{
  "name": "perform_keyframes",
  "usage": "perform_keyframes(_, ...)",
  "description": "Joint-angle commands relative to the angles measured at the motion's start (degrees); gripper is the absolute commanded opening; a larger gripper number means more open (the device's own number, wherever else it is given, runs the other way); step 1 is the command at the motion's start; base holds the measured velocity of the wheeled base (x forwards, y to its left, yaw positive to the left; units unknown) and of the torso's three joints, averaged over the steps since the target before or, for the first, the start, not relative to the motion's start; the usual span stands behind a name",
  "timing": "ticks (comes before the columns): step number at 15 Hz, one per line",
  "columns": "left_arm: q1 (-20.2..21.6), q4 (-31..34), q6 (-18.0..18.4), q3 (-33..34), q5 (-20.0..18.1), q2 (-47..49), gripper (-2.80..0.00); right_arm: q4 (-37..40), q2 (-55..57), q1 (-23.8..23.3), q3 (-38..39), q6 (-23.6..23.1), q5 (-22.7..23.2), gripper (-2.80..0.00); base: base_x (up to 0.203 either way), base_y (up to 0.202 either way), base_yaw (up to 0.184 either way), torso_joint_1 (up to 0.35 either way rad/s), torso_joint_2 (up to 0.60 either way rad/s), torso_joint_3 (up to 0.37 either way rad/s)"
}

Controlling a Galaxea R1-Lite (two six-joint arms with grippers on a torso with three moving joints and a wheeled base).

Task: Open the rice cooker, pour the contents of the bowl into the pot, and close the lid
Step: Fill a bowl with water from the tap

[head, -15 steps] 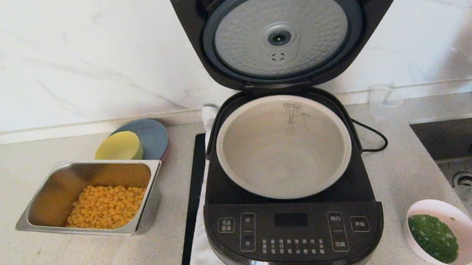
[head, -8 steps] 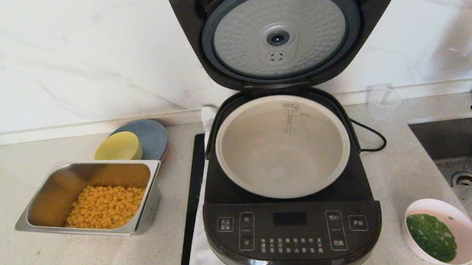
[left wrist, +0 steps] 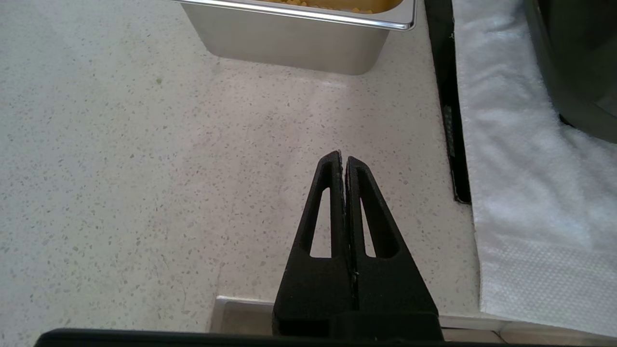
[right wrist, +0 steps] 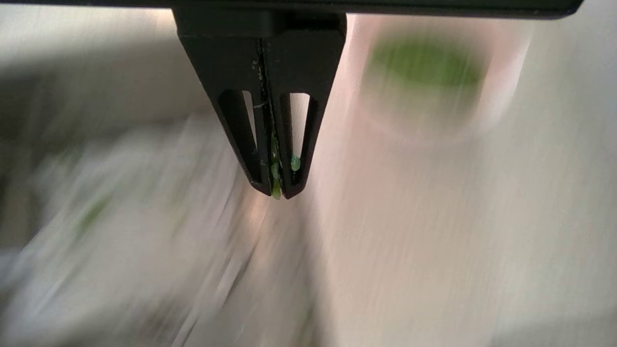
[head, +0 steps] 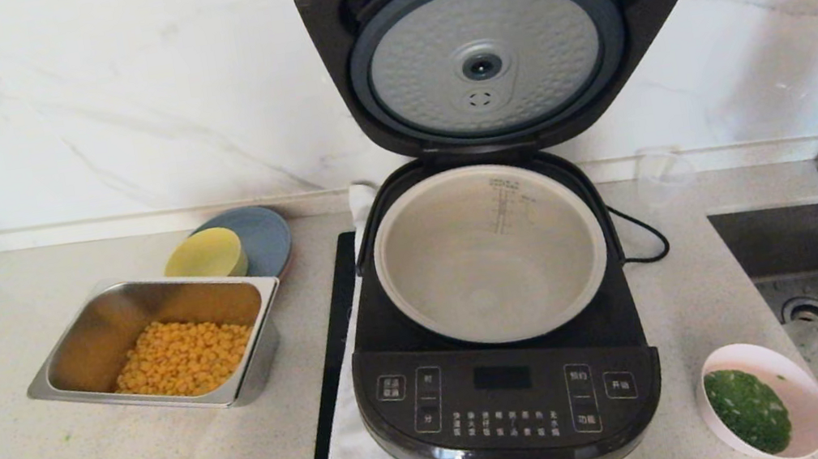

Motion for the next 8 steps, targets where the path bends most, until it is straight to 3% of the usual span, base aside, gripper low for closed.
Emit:
perform_keyframes(1,0.0,0.03,0.01,-0.01,-0.06,-0.04,-2.8,14.75,-11.07,1.53,3.26,0.33,3.93,-2.8,0.0,0.0,0.0,0.0,0.0,0.0)
perform_keyframes(8,0.0,0.03,0.01,-0.01,0.01,-0.04,-2.8,18.58,-19.51,7.86,17.19,1.46,5.92,-2.8,0.0,0.0,0.0,0.0,0.0,0.0)
